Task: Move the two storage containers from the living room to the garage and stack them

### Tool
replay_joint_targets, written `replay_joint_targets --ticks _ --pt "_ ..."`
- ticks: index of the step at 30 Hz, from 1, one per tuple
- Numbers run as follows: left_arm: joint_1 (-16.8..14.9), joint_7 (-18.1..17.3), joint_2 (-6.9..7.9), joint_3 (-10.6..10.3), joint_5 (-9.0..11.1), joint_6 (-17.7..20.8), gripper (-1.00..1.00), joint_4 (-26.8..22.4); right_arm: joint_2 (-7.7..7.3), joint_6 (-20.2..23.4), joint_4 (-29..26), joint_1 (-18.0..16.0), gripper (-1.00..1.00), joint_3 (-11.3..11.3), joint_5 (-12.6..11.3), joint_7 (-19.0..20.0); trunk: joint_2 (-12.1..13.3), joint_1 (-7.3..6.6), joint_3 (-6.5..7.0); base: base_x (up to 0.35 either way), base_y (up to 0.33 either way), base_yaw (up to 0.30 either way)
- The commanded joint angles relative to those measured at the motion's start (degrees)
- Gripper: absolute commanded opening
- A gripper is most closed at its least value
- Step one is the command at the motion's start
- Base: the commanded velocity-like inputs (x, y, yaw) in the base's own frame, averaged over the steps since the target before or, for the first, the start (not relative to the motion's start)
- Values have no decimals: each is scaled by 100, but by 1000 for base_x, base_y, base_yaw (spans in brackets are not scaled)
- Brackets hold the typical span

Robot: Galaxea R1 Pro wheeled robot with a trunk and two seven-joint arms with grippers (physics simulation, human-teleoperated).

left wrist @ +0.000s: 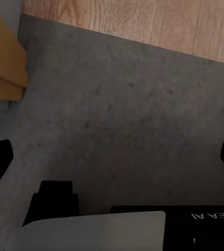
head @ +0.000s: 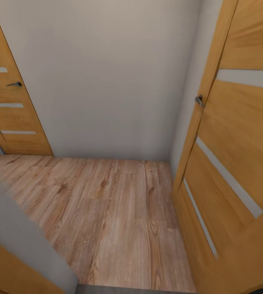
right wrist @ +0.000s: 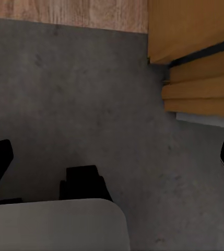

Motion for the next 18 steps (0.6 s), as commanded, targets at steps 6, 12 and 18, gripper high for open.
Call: replay_joint_targets --ticks 6,12,18 --pt "-4 -21 1 -46 65 -17 100 5 0 -22 11 -4 100 49 -58 -18 -2 3 -5 330 -6 0" --pt "-2 -20 1 -46 66 -17 100 3 1 -22 12 -4 100 49 -58 -18 -2 3 -5 336 -1 0" --pt "-2 -19 1 -47 66 -17 100 3 1 -22 12 -4 100 49 -58 -18 -2 3 -5 337 0 0"
